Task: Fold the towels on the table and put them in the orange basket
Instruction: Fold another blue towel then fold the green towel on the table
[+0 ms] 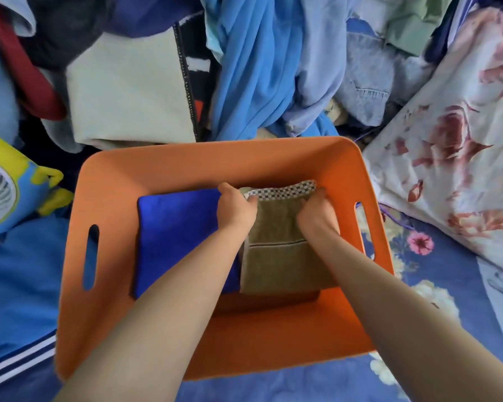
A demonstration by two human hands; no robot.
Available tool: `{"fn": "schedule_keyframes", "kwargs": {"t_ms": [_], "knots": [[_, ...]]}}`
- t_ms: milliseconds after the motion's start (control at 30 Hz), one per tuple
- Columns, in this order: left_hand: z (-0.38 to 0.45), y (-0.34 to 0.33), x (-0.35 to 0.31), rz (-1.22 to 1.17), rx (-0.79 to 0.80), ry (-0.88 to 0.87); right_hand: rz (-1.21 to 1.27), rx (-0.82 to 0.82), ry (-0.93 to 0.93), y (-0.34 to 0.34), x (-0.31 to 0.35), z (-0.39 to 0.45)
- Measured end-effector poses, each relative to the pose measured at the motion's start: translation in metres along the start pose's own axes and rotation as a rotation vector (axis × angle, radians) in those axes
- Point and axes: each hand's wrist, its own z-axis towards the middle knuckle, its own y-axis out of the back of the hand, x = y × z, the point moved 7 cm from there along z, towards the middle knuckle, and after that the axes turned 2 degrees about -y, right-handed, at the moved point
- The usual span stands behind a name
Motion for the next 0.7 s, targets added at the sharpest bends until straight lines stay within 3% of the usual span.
{"fn": "schedule_keyframes", "kwargs": {"t_ms": [167, 233, 333, 433, 700], "knots": [[0.008, -0.004, 0.005, -0.019, -0.115, -0.038, -0.153, -0.124, 0.149, -0.008, 0.004, 0.002], [0.009, 0.000, 0.004, -0.041, -0.171, -0.106, -0.203, -0.213, 0.364, -0.009, 0.016, -0.013], [0.012, -0.001, 0.007, -0.077, -0.193, -0.161, -0.383, -0.171, 0.626, -0.029, 0.021, -0.022], [0.016, -0.008, 0.010, -0.054, -0.184, -0.159, -0.429, -0.072, 0.588, -0.040, 0.008, -0.009], [0.016, -0.016, 0.007, 0.041, -0.130, -0.198, -0.479, -0.003, 0.547, -0.053, -0.001, 0.002]]}}
